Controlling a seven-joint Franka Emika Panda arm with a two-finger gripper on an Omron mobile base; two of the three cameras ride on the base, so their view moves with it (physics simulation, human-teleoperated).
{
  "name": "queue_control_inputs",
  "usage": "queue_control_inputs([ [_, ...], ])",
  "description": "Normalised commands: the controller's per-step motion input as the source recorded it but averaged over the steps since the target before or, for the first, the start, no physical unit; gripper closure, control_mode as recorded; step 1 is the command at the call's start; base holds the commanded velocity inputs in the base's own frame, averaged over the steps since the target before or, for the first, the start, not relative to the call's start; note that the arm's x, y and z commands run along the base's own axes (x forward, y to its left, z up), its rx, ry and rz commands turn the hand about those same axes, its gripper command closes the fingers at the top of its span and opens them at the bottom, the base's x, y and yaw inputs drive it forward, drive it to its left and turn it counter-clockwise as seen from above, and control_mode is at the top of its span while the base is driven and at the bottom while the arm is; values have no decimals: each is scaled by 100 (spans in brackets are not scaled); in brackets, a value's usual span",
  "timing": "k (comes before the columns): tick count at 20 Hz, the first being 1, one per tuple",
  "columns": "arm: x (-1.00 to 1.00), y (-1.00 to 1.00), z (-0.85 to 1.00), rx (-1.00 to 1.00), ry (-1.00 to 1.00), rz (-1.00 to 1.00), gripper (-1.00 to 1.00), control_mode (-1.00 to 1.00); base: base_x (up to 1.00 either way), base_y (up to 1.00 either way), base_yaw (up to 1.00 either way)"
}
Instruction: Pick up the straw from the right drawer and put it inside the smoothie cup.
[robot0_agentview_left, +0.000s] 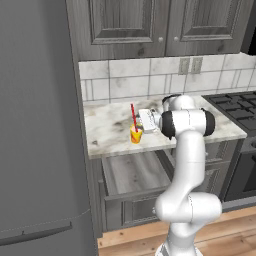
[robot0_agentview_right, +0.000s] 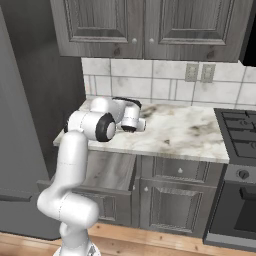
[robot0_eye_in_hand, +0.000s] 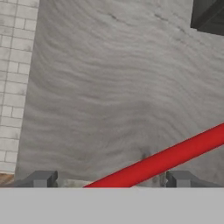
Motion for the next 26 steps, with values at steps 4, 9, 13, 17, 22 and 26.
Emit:
queue_control_inputs([
  [4, 9, 0, 0, 0, 0, 0, -100, -100, 0, 0, 0],
  [9, 17, 0, 0, 0, 0, 0, -100, -100, 0, 0, 0],
  [13, 21, 0, 4, 0, 0, 0, -100, -100, 0, 0, 0],
  [17, 21, 0, 14, 0, -2, 0, -100, -100, 0, 0, 0],
  [22, 22, 0, 15, 0, -3, 0, -100, -100, 0, 0, 0],
  [26, 17, 0, 8, 0, -6, 0, -100, -100, 0, 0, 0],
])
